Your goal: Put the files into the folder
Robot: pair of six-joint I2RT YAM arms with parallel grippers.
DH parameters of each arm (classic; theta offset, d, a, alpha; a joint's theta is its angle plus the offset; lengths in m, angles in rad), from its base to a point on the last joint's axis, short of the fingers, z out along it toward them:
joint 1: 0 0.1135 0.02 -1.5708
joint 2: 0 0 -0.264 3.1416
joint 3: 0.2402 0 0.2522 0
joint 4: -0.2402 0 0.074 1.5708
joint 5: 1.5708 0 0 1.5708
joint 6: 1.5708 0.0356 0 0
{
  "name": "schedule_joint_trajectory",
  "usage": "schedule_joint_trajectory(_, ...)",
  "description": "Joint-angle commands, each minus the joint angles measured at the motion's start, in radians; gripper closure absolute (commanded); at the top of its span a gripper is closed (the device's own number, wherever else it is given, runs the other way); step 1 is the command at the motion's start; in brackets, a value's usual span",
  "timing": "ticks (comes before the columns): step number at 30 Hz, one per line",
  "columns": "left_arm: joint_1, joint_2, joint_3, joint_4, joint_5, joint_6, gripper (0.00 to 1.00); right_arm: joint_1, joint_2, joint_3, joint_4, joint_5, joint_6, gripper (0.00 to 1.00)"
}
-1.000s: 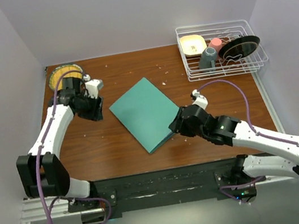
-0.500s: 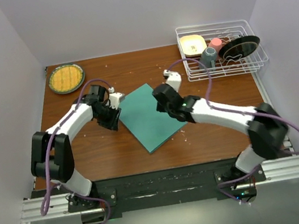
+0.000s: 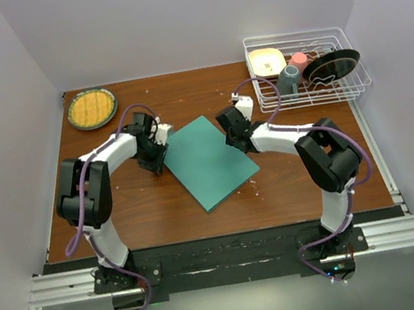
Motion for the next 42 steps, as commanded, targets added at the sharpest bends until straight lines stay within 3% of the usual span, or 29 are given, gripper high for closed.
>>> schedule_joint_trajectory(1,-0.002,0.053,0.092,0.034,-0.023,-0.027,0.67,0.011,-0.008,-0.032,0.043,0.006,0.004,1.00)
schedule_joint_trajectory(10,-0.002,0.190,0.285,0.000,-0.044,-0.041,0.68,0.008,-0.060,-0.251,0.092,-0.065,0.084,1.00)
schedule_joint_trajectory(20,-0.017,0.259,0.376,-0.018,-0.018,-0.047,0.68,0.028,-0.179,-0.446,0.120,-0.145,0.145,1.00)
schedule_joint_trajectory(31,-0.102,0.332,0.532,-0.075,-0.034,-0.037,0.69,0.149,-0.277,-0.472,0.137,-0.119,0.113,1.00)
schedule_joint_trajectory(36,-0.099,0.270,0.543,-0.103,-0.049,-0.021,0.69,0.183,-0.297,-0.400,0.094,-0.085,0.039,1.00)
schedule_joint_trajectory(42,-0.091,0.035,0.447,-0.123,-0.034,-0.020,0.57,0.182,-0.451,-0.325,0.010,-0.001,-0.102,1.00)
